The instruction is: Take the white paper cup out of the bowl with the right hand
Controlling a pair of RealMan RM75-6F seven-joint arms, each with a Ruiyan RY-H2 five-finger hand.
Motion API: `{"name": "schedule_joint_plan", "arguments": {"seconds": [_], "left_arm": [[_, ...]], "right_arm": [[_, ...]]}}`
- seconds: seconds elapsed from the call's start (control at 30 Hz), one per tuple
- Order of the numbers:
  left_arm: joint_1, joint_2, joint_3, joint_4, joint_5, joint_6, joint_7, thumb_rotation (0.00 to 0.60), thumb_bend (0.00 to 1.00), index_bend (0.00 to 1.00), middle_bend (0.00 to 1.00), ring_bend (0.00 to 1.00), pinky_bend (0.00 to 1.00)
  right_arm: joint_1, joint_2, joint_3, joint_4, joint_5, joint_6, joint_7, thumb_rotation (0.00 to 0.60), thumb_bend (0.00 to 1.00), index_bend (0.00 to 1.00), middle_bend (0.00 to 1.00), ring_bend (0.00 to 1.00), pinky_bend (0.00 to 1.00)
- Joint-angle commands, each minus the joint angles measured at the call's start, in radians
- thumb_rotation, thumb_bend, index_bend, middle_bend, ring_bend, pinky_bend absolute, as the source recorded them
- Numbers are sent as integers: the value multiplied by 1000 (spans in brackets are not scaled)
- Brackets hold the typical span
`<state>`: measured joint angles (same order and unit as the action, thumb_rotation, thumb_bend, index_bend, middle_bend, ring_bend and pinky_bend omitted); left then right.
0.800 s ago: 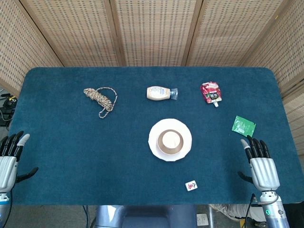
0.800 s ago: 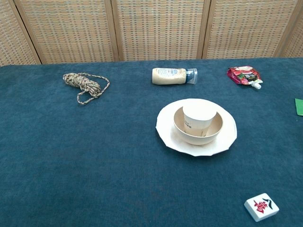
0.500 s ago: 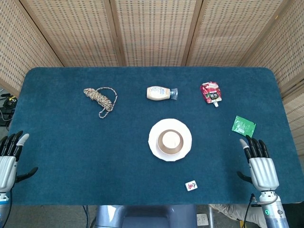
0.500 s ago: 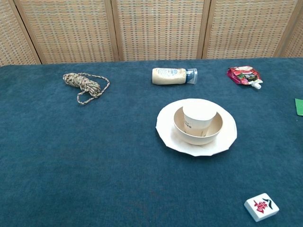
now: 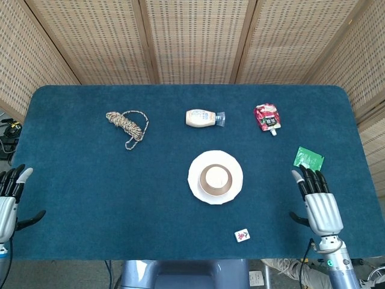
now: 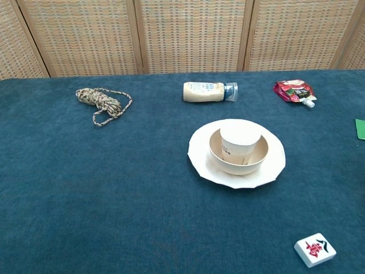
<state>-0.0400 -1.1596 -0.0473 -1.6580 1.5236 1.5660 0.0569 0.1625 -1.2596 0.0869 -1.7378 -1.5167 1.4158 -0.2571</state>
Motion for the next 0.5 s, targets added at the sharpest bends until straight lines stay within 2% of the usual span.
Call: {"name": "schedule_joint_plan", "arguments": {"seconds": [0.03, 0.13, 0.3, 0.5], "left_arm": [[2, 5, -1, -2, 0, 3, -8, 600, 27, 0, 0, 0, 0], [4, 8, 2, -5, 6, 7, -15, 600, 28, 0, 0, 0, 0], [4, 12, 18, -11, 40, 11, -25, 600, 27, 0, 0, 0, 0], [-1, 13, 26, -10, 47, -4, -33, 600, 28, 0, 0, 0, 0]], "right_arm": [[72, 10, 36, -102, 8, -82, -77, 600, 224, 85, 0, 0, 0], [124, 1, 62, -149, 51, -156, -123, 600, 246, 146, 0, 0, 3], [244, -66, 121, -204, 238, -298, -286, 600, 287, 191, 0, 0, 7], [344, -173, 166, -179, 442, -323, -452, 600, 294, 212, 0, 0, 14]]}}
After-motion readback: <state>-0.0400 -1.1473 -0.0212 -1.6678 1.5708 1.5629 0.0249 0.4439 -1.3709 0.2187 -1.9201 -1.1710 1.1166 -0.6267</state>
